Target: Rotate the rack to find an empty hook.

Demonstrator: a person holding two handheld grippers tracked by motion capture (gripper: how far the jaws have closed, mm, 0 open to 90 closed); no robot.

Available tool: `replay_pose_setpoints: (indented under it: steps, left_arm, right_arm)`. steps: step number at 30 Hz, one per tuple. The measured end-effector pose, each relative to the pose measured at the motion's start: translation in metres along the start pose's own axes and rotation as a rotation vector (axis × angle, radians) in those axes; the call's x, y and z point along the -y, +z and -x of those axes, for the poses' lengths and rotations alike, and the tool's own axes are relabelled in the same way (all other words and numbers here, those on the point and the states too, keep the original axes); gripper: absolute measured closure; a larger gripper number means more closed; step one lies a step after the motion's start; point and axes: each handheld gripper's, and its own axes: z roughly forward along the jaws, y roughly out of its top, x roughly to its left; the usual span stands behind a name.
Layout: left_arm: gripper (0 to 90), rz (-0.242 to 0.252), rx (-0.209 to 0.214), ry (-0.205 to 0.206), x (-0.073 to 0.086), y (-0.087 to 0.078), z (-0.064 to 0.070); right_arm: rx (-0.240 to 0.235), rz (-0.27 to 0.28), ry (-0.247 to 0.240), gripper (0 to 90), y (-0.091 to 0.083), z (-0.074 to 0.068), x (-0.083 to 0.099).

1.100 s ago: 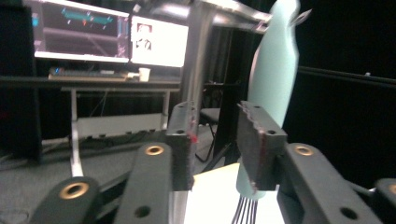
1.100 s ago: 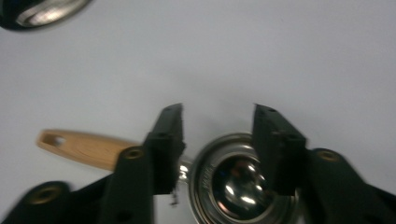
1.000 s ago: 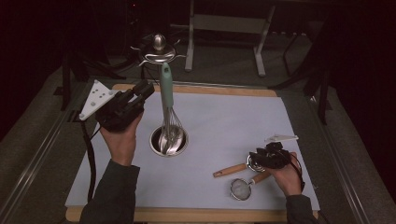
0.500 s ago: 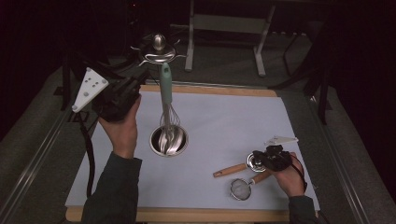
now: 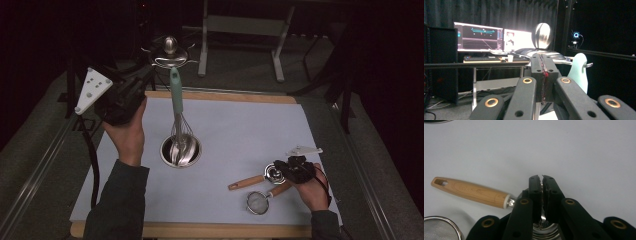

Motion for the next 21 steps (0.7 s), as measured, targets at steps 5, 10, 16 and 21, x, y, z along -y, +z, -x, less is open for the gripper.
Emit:
replay_pose_setpoints:
  steps: [5,10,16,21]
  left_arm:
    - [89.7,-0.014,-0.014,0.015,-0.002,0.002,-0.004]
    - [89.7,-0.022,-0.033,0.008,-0.004,0.005,-0.011]
    - [89.7,-0.029,-0.049,0.007,-0.005,0.010,-0.017]
    - [89.7,-0.034,-0.061,0.001,-0.007,0.013,-0.021]
  right_arm:
    - [0.013,0.008,0.012,85.7,-0.004,0.004,0.001]
    - [0.026,0.029,0.030,85.4,-0.011,0.011,0.002]
    - [0.033,0.034,0.046,84.7,-0.014,0.016,0.004]
    - [0.035,0.036,0.042,84.7,-0.015,0.017,0.004]
